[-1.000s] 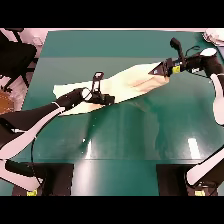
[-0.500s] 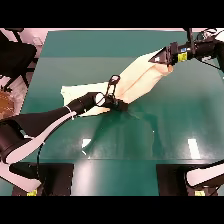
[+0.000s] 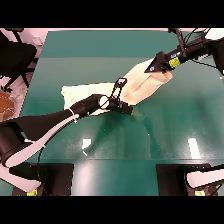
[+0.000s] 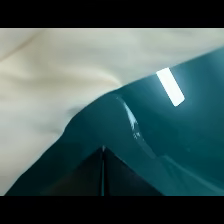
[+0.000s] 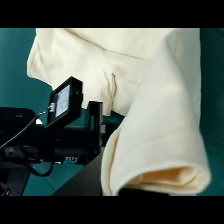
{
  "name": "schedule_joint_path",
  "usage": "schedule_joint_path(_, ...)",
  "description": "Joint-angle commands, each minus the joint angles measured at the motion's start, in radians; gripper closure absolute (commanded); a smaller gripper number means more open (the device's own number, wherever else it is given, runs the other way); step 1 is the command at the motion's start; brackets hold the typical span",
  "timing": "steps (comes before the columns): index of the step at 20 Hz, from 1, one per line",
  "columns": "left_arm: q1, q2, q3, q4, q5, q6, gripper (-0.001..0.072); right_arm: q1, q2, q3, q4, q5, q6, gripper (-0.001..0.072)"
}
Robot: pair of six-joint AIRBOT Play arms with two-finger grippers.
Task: Fold the shirts.
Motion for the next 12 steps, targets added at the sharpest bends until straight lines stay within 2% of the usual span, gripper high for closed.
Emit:
schedule_joint_path(1,0.003,0.035,0.01,0.2,-0.04,-0.085,0.0688,-0.01,0.006,0.001,-0.052,-0.013,0.016,0.069)
schedule_joint_path(3,0.026,0.047,0.01,0.341,-0.047,-0.21,0.0688,-0.028,0.006,0.001,-0.052,-0.019,0.019,0.069)
schedule_joint_path(5,0.058,0.042,0.01,0.391,-0.048,-0.284,0.0688,-0.034,0.006,0.001,-0.052,-0.021,0.023,0.0689)
schedule_joint_path(9,0.074,-0.003,0.011,0.391,0.034,-0.305,0.0688,-0.013,0.006,0.001,-0.053,-0.038,0.034,0.069)
schedule_joint_path(12,0.072,-0.039,0.011,0.385,0.01,-0.344,0.0688,0.013,0.006,0.001,-0.053,-0.038,0.049,0.069)
